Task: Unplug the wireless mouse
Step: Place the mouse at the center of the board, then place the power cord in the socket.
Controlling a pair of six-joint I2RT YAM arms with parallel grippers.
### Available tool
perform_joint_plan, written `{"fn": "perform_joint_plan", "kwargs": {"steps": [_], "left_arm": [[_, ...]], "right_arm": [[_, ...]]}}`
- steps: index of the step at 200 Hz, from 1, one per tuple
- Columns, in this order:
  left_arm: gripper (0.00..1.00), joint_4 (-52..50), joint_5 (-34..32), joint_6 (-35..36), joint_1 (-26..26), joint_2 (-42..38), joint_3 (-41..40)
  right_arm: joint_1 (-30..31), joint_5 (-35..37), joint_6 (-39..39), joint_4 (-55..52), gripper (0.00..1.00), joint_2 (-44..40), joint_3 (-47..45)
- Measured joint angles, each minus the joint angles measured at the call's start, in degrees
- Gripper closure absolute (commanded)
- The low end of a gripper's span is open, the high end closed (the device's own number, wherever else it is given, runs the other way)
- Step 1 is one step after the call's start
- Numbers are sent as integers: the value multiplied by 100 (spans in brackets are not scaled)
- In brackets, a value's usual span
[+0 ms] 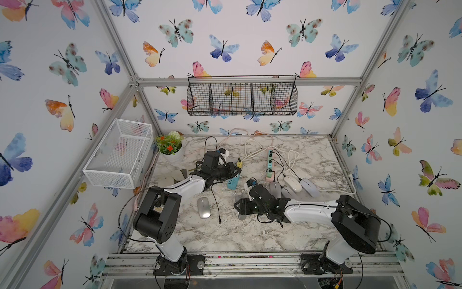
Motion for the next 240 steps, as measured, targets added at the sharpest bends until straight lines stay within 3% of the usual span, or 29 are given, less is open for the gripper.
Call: {"fn": "perform_joint_plan", "kwargs": {"steps": [48,108,175,240], "left_arm": [[100,153,431,68,271,0,-232],[100,249,603,81,299,-2,-293],[100,275,603,85,299,-15,-415],[100,177,549,238,293,-33,-415]], "right_arm": [[81,63,205,85,79,678,588],[85,149,492,52,61,1174,918],[92,173,673,101,28,1259,918],[94,413,575,127,23,713,468]]}}
